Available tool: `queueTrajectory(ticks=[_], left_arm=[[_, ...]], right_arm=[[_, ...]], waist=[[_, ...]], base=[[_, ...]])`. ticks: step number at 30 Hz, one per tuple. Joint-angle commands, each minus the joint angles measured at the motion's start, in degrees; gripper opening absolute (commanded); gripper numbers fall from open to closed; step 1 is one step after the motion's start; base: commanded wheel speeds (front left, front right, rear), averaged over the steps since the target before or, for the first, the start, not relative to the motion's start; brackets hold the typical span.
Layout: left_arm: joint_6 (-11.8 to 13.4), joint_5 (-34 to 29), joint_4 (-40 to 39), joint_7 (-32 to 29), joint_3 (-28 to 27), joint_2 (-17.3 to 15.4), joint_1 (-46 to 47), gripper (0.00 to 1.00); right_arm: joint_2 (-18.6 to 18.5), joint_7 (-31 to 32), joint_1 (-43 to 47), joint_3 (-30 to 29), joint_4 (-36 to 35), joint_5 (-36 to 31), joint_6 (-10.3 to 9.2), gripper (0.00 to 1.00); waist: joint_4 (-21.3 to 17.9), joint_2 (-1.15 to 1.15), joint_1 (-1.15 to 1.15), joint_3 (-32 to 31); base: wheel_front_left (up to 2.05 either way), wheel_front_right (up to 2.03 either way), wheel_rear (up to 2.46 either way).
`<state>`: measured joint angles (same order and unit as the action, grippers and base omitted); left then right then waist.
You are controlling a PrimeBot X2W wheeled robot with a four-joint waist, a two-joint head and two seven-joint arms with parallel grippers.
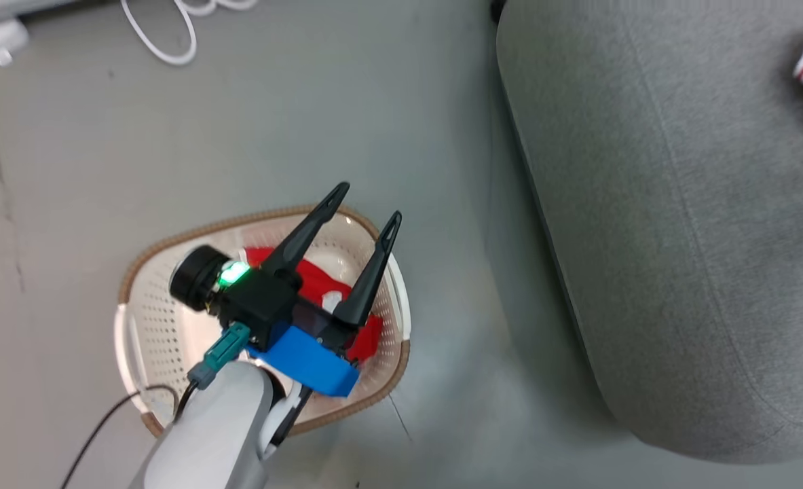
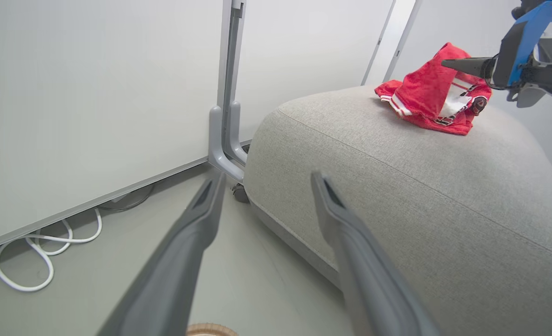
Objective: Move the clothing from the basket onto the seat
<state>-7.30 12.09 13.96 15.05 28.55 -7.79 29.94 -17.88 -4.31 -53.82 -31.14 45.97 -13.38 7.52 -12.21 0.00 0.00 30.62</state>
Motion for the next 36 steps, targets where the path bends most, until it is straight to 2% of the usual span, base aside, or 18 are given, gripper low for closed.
queueTrajectory(ticks=[1,9,12,17,22,28,36], left_arm=[[-0.2,0.5,0.4,0.2,-0.8,0.1,-1.8,1.00],[0.3,1.9,1.8,0.2,-6.6,2.2,-11.8,1.00],[0.8,2.3,1.7,0.2,-9.2,2.7,-15.3,1.00],[1.9,2.3,1.3,0.2,-13.2,3.8,-20.5,1.00],[2.5,2.0,1.1,0.2,-16.2,4.2,-24.3,1.00],[2.6,1.0,1.4,0.2,-19.0,4.4,-27.1,1.00],[2.1,-0.3,1.6,0.2,-21.9,4.4,-28.6,1.00]], right_arm=[[0.8,-0.4,2.0,0.8,-0.5,-0.6,-0.06,1.00],[6.8,-2.7,13.4,9.7,-4.9,0.4,-0.06,1.00],[10.0,-3.6,19.1,13.4,-8.6,2.9,-0.06,1.00],[12.4,-4.3,29.3,20.0,-17.3,6.3,-0.06,1.00],[13.8,-3.5,39.2,23.9,-26.9,7.8,-0.06,1.00],[14.8,-1.6,48.9,25.9,-35.5,8.5,-0.06,1.00],[15.0,0.2,55.4,28.3,-40.8,10.7,-0.06,1.00]], waist=[[0.6,0.00,0.00,-4.8],[2.3,0.00,0.00,-17.1],[3.4,0.00,0.00,-20.8],[5.7,0.00,0.00,-25.3],[8.5,0.00,0.00,-28.4],[11.6,0.00,0.00,-30.9],[14.2,0.00,0.00,-31.7]], base=[[0.00,0.00,0.00],[0.00,0.00,0.00],[0.00,0.00,0.00],[0.00,0.00,0.00],[0.00,0.00,0.00],[0.00,0.00,0.00],[0.00,0.00,0.00]])
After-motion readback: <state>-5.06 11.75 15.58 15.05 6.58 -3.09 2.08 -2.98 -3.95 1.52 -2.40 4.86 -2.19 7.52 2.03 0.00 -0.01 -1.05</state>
